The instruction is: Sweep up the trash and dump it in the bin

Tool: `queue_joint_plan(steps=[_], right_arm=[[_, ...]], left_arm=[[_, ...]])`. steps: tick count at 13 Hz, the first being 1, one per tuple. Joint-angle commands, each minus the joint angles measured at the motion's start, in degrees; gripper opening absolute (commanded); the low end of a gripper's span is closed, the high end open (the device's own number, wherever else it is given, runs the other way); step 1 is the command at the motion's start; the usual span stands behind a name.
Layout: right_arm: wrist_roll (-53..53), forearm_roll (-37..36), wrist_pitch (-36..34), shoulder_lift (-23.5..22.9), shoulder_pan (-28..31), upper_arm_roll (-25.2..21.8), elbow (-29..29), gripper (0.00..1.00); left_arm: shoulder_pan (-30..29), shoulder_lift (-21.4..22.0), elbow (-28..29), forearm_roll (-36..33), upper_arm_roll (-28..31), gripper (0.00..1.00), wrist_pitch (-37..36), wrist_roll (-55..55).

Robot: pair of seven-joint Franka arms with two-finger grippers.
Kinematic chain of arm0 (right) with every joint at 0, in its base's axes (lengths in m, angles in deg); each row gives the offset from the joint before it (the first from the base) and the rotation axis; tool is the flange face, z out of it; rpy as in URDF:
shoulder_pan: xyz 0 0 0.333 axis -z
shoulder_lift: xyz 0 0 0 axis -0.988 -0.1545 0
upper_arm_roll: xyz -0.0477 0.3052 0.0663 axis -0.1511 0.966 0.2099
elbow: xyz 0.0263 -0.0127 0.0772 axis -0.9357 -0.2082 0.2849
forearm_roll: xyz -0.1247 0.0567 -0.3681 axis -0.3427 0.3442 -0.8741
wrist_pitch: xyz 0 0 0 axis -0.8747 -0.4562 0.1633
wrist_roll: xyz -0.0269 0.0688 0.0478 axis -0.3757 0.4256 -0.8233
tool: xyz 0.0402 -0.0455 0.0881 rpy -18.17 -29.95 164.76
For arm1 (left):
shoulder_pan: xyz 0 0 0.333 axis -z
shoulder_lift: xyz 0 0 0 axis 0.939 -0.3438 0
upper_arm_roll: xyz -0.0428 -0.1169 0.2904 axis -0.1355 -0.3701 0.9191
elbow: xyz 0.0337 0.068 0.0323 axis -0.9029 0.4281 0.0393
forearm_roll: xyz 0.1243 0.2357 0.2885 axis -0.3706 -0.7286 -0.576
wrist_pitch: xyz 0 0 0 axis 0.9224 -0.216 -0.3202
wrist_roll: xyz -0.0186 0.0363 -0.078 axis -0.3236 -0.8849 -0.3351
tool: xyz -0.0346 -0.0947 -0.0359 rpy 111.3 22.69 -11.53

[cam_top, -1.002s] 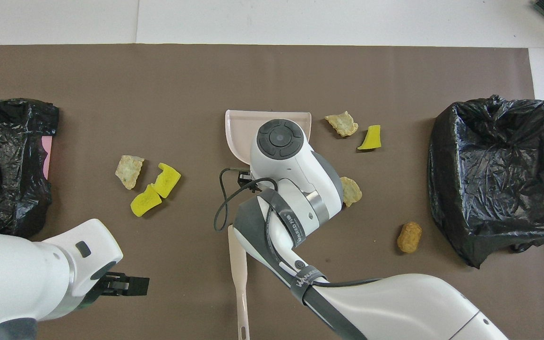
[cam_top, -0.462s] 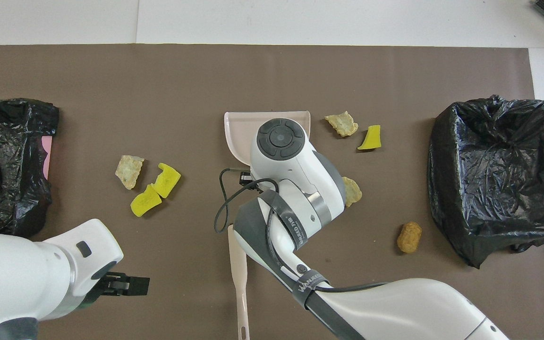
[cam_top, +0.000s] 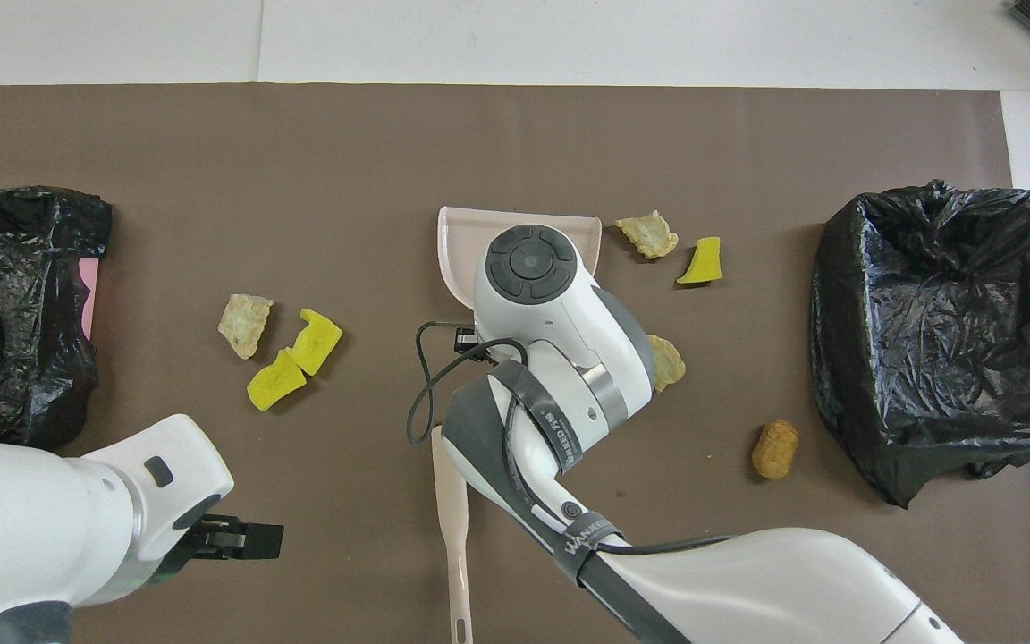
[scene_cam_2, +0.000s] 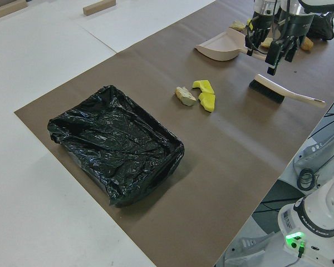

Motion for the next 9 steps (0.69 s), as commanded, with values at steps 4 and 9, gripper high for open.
queue_joint_plan(steps=[4, 9], right_arm=[[1.22, -0.89, -0.27, 2.26, 0.18, 0.31, -3.06, 0.39], [2.79, -0.89, -0.27, 2.17, 0.53, 0.31, -3.15, 0.16]], left_arm=[[6.41, 1.27, 5.59, 1.36, 0.58, 1.0, 10.37, -10.07], [10.71, 1.54, 8.5, 1.36, 0.58, 1.0, 12.85, -14.39]])
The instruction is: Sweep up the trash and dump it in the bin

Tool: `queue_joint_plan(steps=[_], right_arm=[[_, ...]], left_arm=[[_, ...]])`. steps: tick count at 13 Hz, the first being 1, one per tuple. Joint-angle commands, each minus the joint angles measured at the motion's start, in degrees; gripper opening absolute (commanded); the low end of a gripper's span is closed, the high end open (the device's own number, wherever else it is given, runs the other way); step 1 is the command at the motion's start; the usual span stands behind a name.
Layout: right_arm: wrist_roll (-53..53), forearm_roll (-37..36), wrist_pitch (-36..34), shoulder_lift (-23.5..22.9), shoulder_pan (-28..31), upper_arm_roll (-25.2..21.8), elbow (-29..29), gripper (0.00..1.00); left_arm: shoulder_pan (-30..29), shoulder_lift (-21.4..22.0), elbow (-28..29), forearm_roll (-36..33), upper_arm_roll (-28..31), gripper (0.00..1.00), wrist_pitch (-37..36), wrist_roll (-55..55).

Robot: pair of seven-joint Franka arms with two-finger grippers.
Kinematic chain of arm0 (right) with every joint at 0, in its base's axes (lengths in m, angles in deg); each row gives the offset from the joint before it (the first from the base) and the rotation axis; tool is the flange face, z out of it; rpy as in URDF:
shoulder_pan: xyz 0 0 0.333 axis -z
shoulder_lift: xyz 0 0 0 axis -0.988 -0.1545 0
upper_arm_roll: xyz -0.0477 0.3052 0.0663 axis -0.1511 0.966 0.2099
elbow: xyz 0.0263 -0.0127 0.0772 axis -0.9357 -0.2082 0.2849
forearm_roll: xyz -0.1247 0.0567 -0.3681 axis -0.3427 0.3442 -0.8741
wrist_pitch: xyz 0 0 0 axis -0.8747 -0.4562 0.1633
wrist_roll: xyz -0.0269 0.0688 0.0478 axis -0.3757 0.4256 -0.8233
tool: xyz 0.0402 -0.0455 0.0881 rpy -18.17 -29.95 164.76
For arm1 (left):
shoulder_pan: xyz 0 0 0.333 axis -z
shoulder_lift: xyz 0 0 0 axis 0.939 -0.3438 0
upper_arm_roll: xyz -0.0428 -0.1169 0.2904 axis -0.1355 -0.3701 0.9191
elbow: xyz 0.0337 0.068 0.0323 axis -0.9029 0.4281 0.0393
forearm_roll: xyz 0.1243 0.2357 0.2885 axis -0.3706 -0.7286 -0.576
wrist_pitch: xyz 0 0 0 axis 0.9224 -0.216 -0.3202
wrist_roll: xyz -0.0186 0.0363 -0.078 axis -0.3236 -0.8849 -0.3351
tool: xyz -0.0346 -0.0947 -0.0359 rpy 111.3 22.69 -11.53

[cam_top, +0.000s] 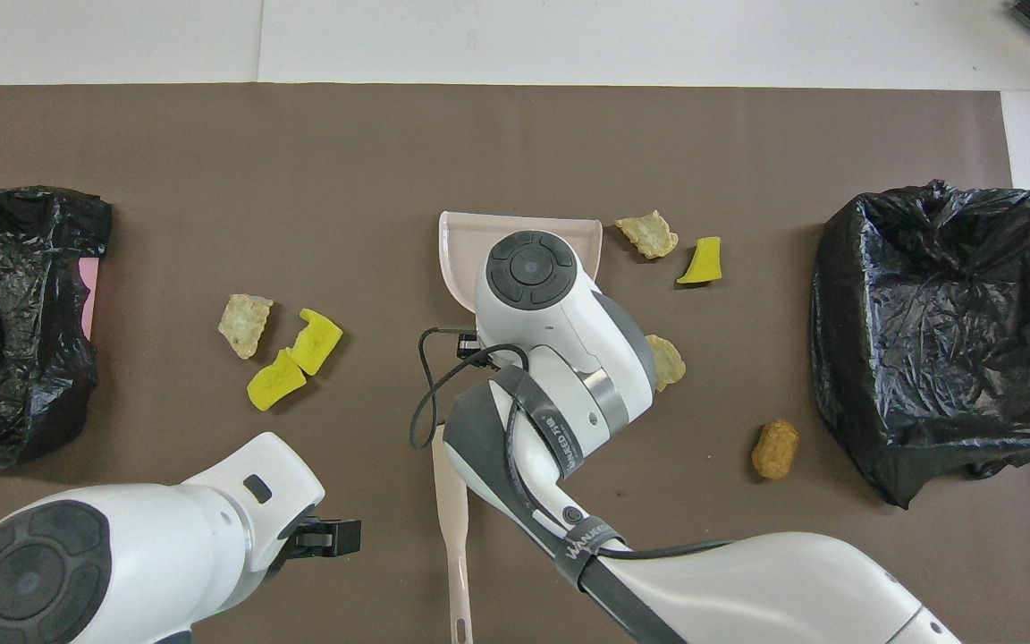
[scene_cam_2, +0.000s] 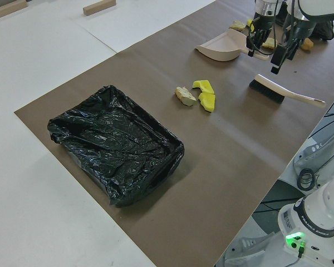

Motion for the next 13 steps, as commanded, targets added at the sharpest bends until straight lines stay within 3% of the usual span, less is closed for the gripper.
queue_joint_plan(steps=[1, 5, 8, 10, 13], right_arm=[[3.07, -0.8, -0.29, 1.54, 0.85, 0.31, -1.78, 0.0], [4.57, -0.53, -0.21, 2.23, 0.94, 0.31, -0.29, 0.0], [14.65, -0.98, -0.29, 3.03, 1.02, 0.13, 0.24, 0.0], [20.71, -0.63, -0.47, 4.52, 4.01, 0.39, 0.24, 0.0], [28.19, -0.1, -5.02, 8.12, 6.81, 0.22, 0.15, 0.0]], left_arm=[[2.7, 1.5, 2.22, 0.48, 0.84, 1.0, 1.69, -2.34], [6.47, 1.15, 6.17, 0.57, 0.75, 1.0, 6.94, -6.11], [9.9, 0.71, 9.16, 0.48, 0.75, 1.0, 11.61, -9.37], [13.41, -2.44, 10.04, 0.48, 0.84, 1.0, 14.32, -12.61], [18.43, -9.82, 11.1, 0.48, 0.84, 1.0, 24.6, -19.38]])
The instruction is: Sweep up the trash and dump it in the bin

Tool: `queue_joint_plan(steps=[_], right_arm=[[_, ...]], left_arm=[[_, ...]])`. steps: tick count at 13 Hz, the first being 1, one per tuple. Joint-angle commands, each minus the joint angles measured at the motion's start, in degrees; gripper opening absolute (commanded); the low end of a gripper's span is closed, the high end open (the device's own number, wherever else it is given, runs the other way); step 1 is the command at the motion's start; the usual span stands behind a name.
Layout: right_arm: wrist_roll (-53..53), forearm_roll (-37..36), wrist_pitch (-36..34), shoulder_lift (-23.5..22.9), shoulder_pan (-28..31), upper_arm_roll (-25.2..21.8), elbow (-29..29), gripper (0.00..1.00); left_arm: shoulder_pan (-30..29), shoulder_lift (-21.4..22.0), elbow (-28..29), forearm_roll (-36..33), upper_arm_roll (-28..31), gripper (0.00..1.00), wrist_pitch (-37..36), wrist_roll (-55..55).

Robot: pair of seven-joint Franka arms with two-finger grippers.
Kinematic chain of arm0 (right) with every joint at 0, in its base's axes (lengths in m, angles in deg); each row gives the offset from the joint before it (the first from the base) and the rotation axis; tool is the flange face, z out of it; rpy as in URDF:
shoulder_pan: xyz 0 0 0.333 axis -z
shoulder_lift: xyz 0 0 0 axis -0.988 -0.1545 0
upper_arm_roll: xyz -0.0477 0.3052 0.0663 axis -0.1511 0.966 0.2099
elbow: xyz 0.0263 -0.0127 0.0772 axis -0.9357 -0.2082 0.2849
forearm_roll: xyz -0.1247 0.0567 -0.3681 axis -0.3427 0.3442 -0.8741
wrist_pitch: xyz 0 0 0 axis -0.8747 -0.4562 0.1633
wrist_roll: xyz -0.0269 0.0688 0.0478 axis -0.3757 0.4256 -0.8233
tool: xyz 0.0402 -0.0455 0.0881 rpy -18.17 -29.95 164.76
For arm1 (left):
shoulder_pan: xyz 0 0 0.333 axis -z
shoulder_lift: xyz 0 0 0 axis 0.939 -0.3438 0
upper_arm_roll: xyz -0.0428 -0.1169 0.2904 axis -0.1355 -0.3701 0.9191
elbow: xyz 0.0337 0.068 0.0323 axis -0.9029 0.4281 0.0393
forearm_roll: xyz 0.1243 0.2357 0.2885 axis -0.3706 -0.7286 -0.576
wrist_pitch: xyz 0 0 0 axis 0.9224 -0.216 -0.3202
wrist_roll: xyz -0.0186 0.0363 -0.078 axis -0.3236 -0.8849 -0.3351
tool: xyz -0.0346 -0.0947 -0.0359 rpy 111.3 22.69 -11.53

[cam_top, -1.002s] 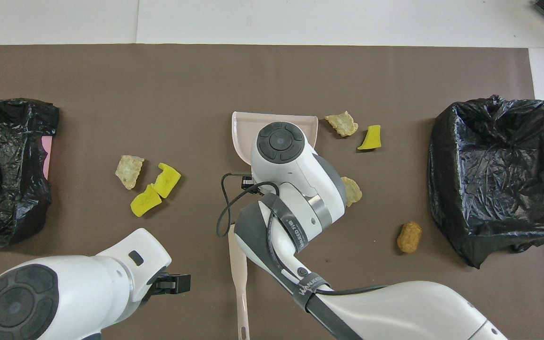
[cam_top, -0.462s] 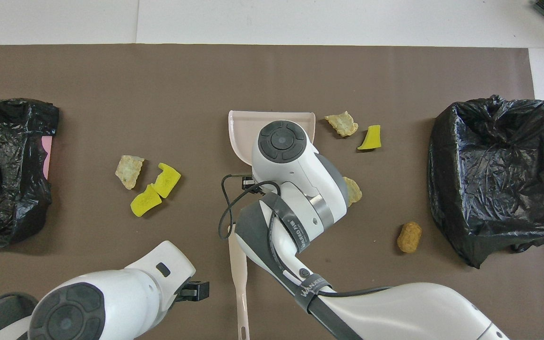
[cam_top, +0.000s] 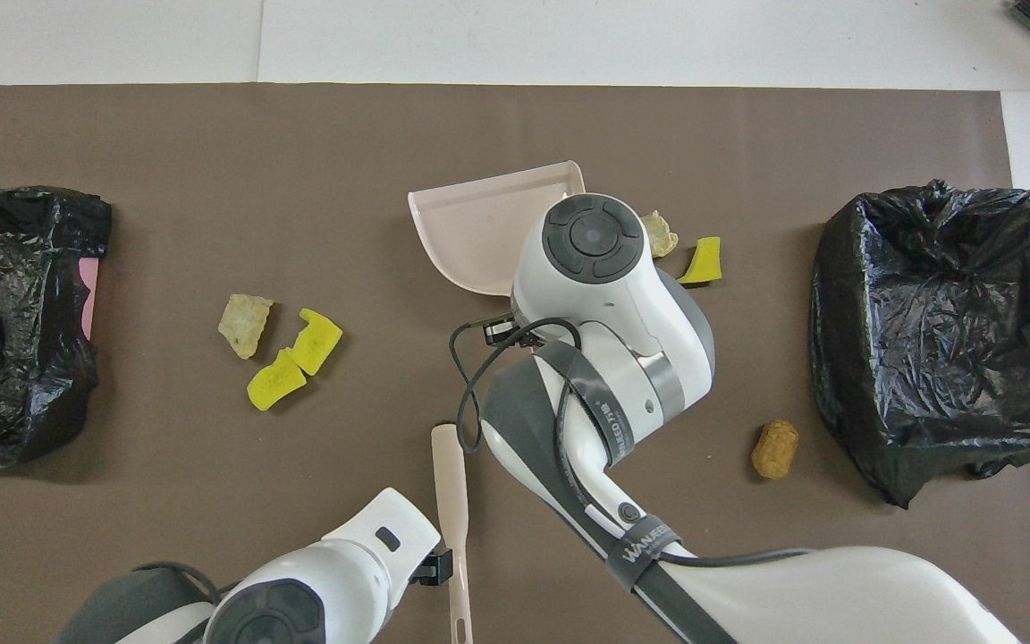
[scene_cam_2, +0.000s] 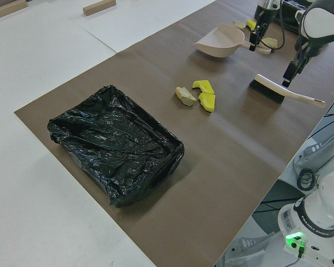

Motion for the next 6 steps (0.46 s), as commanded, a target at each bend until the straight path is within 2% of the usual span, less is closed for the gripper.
queue_joint_plan(steps=[1, 3, 6], right_arm=[[9.01, 0.2, -4.48, 3.79, 4.1, 0.57, -0.69, 0.0], [15.18, 0.21, -6.86, 4.41, 5.26, 0.48, -0.52, 0.0], [22.47, -0.76, -7.48, 4.41, 5.87, 0.3, -0.43, 0.0]], left_arm=[[4.39, -6.6, 0.43, 0.43, 0.88, 1.0, 7.15, -4.59], [7.29, -9.85, 0.6, 0.43, 0.88, 1.0, 9.09, -5.92], [8.53, -9.52, 1.04, 0.43, 0.8, 1.0, 8.83, -5.92]])
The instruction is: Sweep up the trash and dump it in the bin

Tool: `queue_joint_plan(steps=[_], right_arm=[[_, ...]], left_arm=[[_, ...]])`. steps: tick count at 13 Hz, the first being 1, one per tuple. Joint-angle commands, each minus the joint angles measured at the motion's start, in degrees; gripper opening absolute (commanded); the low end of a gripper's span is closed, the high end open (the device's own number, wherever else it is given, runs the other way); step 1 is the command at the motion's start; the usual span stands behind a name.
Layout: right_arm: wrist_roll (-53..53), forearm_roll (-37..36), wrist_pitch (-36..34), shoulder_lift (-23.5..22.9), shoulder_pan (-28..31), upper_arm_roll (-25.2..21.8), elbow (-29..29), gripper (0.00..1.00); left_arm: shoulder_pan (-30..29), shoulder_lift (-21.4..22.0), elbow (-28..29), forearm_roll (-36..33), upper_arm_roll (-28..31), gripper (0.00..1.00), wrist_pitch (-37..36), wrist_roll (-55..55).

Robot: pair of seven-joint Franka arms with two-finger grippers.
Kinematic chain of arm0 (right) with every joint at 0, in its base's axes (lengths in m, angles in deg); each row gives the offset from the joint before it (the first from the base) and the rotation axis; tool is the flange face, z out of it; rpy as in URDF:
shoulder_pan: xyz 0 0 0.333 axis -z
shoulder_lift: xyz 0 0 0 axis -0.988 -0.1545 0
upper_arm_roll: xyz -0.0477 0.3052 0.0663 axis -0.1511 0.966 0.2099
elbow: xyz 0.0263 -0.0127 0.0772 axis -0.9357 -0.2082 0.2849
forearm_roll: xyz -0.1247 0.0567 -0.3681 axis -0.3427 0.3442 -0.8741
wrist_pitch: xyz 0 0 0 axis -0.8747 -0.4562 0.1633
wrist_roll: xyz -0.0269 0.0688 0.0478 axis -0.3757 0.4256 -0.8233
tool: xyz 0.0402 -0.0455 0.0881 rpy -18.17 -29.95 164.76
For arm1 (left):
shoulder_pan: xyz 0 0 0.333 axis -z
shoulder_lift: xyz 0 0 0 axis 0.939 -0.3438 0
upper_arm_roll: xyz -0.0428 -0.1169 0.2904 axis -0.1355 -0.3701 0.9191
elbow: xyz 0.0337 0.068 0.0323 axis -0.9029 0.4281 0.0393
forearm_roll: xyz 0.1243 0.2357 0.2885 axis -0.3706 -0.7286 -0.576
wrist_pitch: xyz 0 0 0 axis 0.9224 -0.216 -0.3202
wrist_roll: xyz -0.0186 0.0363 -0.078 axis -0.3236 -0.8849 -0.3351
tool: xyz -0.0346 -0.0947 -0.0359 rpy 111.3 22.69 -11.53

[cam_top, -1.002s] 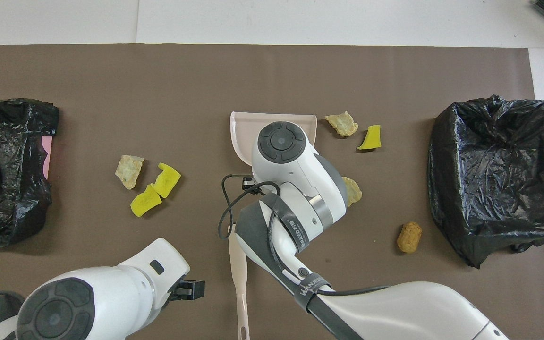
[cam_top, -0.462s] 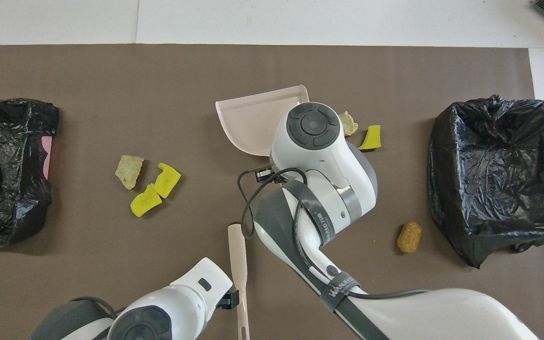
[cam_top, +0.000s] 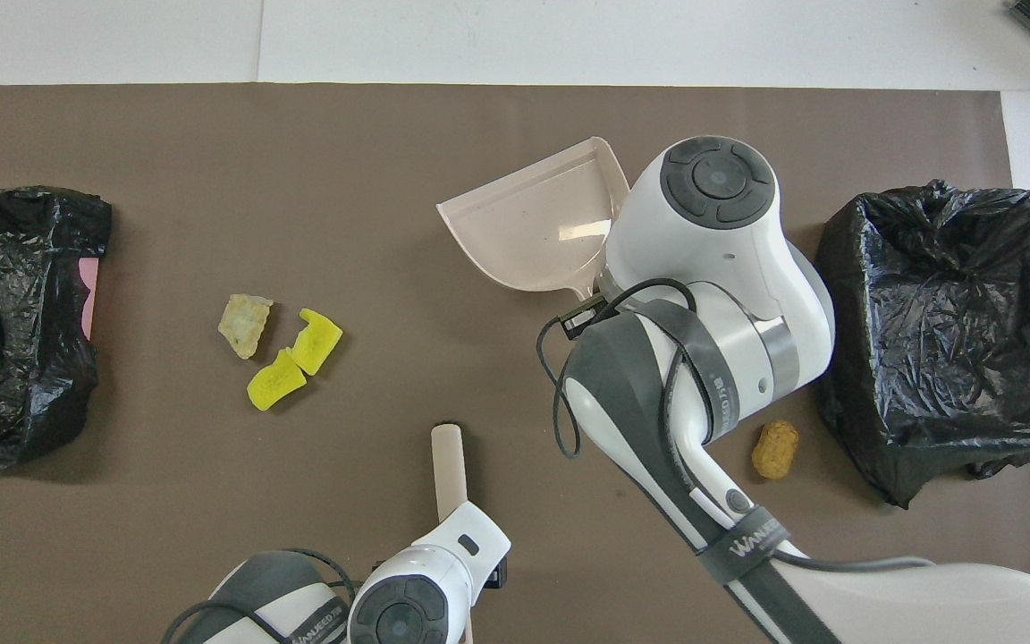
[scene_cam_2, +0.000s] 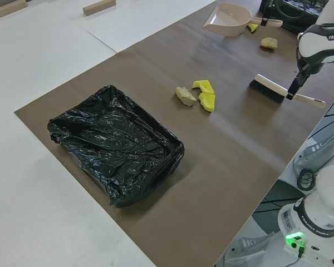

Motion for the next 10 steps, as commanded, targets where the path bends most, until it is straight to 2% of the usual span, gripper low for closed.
queue_joint_plan(steps=[1, 4, 5, 6, 8, 10], right_arm=[[7.95, -0.83, -1.98, 0.48, 0.93, 0.32, -0.3, 0.0], [21.75, -2.41, -4.53, 0.57, 2.95, 0.24, -0.3, 0.0], [23.0, -2.5, -5.23, 0.57, 3.48, 0.32, -0.21, 0.0], [24.5, -2.59, -5.85, 0.57, 3.49, 0.24, -0.21, 0.0], [28.71, -5.04, -6.03, 0.66, 3.49, 0.32, -0.21, 0.0], [32.23, -5.4, -6.03, 0.92, 3.84, 0.24, -0.56, 0.0]], left_arm=[[2.12, 1.18, 0.56, 0.43, 0.86, 1.0, 0.7, -1.02], [4.58, 0.74, 0.82, 0.51, 0.86, 0.99, 0.79, -1.2], [4.59, 0.74, 0.82, 0.52, 0.86, 0.9, 0.71, -1.2], [4.59, 0.82, 0.82, 0.52, 0.86, 0.85, 0.62, -1.2], [4.76, 0.83, 0.91, 1.47, 0.86, 0.6, 0.53, -1.55], [4.77, 0.83, 1.26, 2.01, 0.86, 0.59, 0.35, -1.72]])
